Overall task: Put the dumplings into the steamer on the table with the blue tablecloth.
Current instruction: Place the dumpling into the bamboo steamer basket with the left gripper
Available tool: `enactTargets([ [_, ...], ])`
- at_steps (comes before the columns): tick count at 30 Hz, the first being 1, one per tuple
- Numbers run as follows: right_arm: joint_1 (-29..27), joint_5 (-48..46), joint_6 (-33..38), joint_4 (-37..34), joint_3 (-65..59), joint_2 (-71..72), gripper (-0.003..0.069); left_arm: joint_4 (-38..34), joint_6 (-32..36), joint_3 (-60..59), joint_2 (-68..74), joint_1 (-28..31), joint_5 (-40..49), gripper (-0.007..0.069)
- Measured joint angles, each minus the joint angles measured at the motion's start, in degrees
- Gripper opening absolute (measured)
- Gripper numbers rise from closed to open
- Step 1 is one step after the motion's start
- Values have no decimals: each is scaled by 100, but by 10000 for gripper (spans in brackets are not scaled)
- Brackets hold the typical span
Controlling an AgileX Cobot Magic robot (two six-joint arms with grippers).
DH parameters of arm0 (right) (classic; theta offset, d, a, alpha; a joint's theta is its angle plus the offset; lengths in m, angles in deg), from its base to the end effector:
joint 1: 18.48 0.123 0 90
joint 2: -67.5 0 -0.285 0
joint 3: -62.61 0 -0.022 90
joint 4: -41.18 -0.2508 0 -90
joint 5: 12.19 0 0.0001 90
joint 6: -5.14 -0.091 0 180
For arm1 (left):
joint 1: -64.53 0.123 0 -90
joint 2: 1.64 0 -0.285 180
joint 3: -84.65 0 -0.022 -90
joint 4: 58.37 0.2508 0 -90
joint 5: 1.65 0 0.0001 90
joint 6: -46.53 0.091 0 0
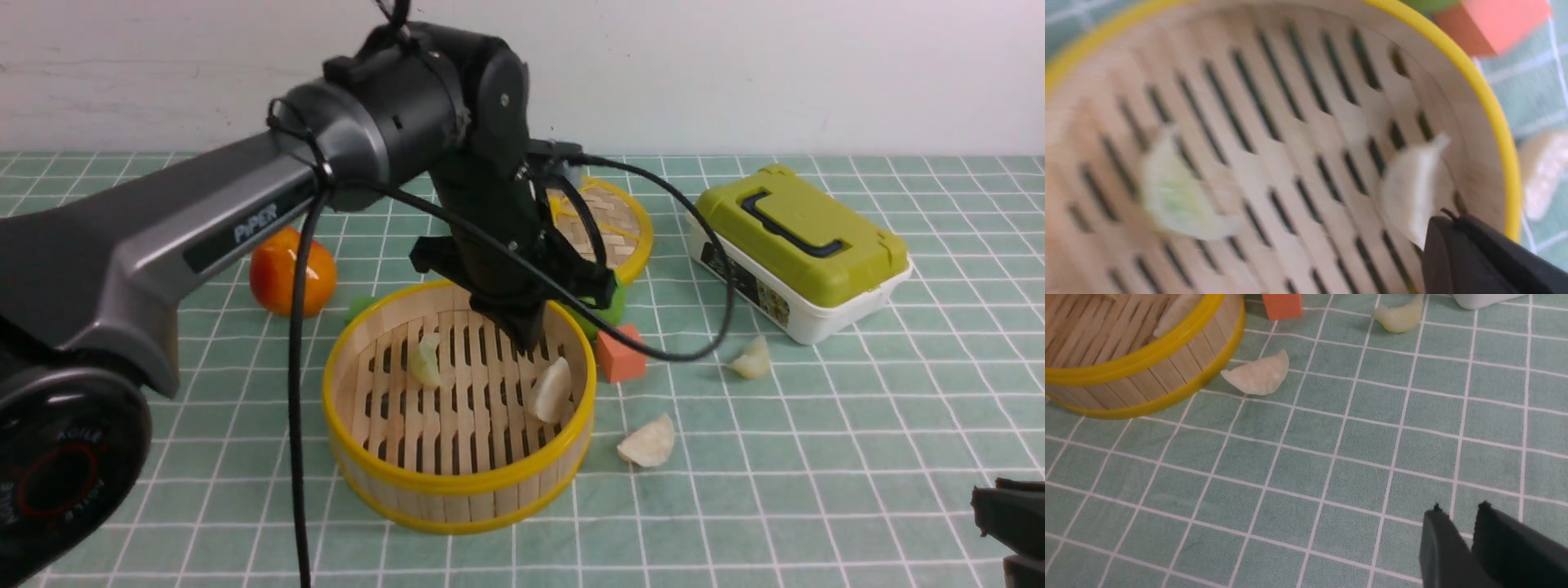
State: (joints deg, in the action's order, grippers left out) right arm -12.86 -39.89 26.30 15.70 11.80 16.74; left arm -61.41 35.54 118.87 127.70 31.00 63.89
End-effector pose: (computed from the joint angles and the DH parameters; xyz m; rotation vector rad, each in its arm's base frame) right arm 0.1386 0.0320 0.2613 -0.1869 2.2079 0.2938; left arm 0.3831 -0.2591 0.2572 0.5355 2.7871 -0.2515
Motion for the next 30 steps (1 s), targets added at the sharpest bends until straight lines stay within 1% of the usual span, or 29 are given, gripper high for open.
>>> enactTargets([
  [2, 0, 0, 0, 0, 0, 0, 128, 0, -7, -264, 14, -164, -223, 0],
  [6, 0, -5, 0, 0, 0, 0, 128, 0, -150, -471, 41, -195, -492, 46],
  [7, 0, -5, 0, 0, 0, 0, 129, 18, -197, -505, 41, -188, -574, 97],
  [8, 0, -5, 0, 0, 0, 0, 129, 30, -203, -505, 41, -188, -594, 111],
  [11, 0, -10, 0, 0, 0, 0, 132, 190, -219, -505, 41, -176, -769, 228],
  [13, 0, -10, 0, 0, 0, 0, 132, 304, -224, -505, 59, -170, -862, 279],
  [15, 0, -21, 0, 0, 0, 0, 132, 347, -233, -505, 112, -170, -942, 308],
  [18, 0, -21, 0, 0, 0, 0, 136, 361, -238, -505, 217, -166, -959, 313],
  [20, 0, -21, 0, 0, 0, 0, 136, 361, -238, -505, 330, -166, -981, 300],
  [24, 0, -42, 0, -4, 0, 0, 136, 361, -238, -517, 435, -166, -1062, 220],
  [30, 0, -42, 0, -4, 0, 0, 133, 368, -288, -517, 422, -166, -1077, 215],
])
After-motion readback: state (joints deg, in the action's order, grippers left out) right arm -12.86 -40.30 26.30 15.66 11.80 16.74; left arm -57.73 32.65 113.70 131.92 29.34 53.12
